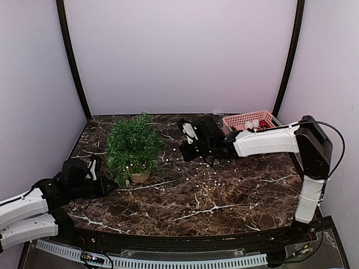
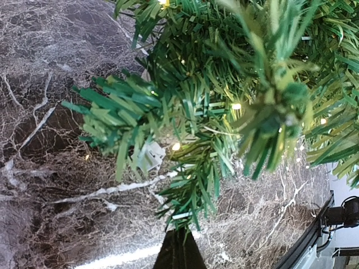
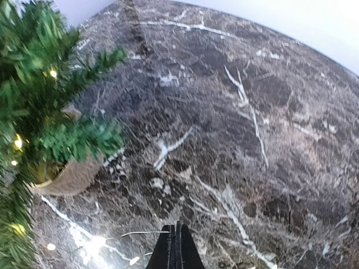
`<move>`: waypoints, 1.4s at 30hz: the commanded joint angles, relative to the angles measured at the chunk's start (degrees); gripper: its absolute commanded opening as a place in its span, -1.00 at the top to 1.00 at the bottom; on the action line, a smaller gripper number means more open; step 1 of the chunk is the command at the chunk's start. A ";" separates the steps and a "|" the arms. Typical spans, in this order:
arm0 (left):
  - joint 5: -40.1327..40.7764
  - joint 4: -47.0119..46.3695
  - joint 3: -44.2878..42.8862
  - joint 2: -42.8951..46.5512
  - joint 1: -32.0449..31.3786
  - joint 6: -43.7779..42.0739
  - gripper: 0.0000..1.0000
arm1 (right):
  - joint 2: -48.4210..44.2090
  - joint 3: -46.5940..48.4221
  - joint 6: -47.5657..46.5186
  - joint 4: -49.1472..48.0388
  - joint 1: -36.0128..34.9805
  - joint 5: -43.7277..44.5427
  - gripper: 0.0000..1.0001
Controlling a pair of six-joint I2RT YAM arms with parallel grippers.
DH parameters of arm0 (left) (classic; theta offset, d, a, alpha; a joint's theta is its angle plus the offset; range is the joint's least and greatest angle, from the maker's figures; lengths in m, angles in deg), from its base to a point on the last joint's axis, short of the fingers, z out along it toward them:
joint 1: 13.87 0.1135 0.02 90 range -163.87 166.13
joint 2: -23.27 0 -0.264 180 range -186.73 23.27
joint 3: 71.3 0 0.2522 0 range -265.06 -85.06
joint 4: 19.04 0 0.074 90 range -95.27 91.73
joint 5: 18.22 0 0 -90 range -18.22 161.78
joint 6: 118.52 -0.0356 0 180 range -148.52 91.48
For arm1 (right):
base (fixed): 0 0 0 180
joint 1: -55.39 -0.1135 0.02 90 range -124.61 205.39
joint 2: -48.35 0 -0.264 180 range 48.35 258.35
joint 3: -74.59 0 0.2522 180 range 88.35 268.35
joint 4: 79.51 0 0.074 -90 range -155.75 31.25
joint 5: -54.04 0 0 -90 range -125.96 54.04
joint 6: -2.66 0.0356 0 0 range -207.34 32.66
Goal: Decorate the small christmas tree
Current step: Wrap the side of the string light in the gap of the branches.
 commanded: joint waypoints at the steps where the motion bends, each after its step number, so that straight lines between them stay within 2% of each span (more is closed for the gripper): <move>1: 0.73 0.89 -1.21 -0.05 0.79 -2.46 1.00 | -0.65 3.83 -3.64 -0.86 0.76 -0.23 1.00; 13: 4.11 0.28 -3.84 -4.87 3.13 -10.69 1.00 | 2.77 8.60 -5.18 -3.02 1.12 -11.79 1.00; 15: 4.99 0.20 -4.39 -5.71 3.48 -11.66 0.93 | 2.27 7.55 -5.04 -3.55 0.88 -13.18 1.00; 18: 7.69 0.64 -5.07 -6.27 3.58 -11.72 0.65 | 1.72 6.06 -4.48 -4.44 -0.01 -14.18 1.00; 22: 11.08 2.79 -5.43 -4.73 3.66 -9.89 0.50 | 1.48 4.45 -3.25 -5.83 -1.55 -13.76 1.00; 23: 11.92 3.08 -5.49 -3.65 3.66 -9.10 0.40 | 1.40 3.99 -2.71 -6.29 -1.96 -13.65 1.00; 28: 13.86 11.51 -8.40 0.61 3.66 -6.02 -0.07 | 1.31 3.06 -0.26 -7.56 -3.04 -11.60 1.00; 30: 14.39 16.17 -10.59 4.09 3.66 -4.95 -0.17 | 1.24 2.74 0.62 -8.04 -3.13 -10.78 1.00; 34: 10.19 19.12 -15.08 7.93 3.58 -3.34 -0.26 | 1.09 2.04 1.57 -8.68 -3.14 -9.78 1.00; 38: 2.36 18.26 -18.16 6.73 2.93 -0.52 -0.26 | 1.16 1.86 2.14 -8.61 -3.14 -7.62 1.00; 42: 3.24 12.08 -17.93 4.44 -3.97 4.64 -0.26 | 1.31 1.96 2.71 -8.40 -3.14 -5.48 1.00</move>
